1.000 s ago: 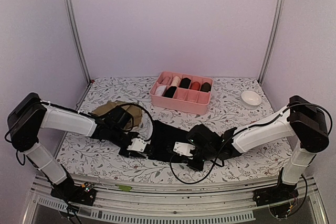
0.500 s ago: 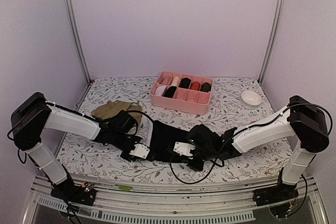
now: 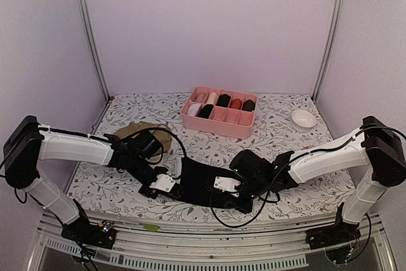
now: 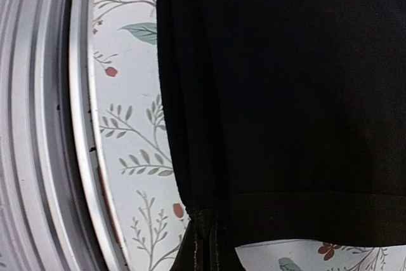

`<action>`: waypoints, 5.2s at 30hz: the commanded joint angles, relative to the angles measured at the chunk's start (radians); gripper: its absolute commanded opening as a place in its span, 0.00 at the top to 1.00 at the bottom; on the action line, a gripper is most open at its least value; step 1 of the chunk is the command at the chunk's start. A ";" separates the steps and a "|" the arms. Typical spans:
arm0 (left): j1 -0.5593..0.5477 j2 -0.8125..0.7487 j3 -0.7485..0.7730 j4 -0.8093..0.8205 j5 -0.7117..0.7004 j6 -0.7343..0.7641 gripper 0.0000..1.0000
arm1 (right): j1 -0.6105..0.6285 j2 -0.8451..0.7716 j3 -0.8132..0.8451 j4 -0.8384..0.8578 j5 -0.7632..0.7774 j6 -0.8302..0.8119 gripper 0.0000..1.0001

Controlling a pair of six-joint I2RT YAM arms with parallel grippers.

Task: Roll the underwear
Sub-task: Pick up the underwear from the center of the board, then fold at the center of the board, then rotate the underwear at the center of the board.

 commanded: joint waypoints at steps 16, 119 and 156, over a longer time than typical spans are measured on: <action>0.091 0.121 0.277 -0.332 0.121 0.070 1.00 | -0.083 -0.125 0.025 -0.119 -0.263 0.136 1.00; 0.254 0.341 0.487 -0.104 -0.081 -0.339 0.61 | -0.435 0.090 0.268 -0.166 -0.424 0.680 0.54; 0.217 0.247 0.356 -0.019 0.080 -0.453 0.65 | -0.325 0.153 0.202 -0.101 -0.446 0.719 0.76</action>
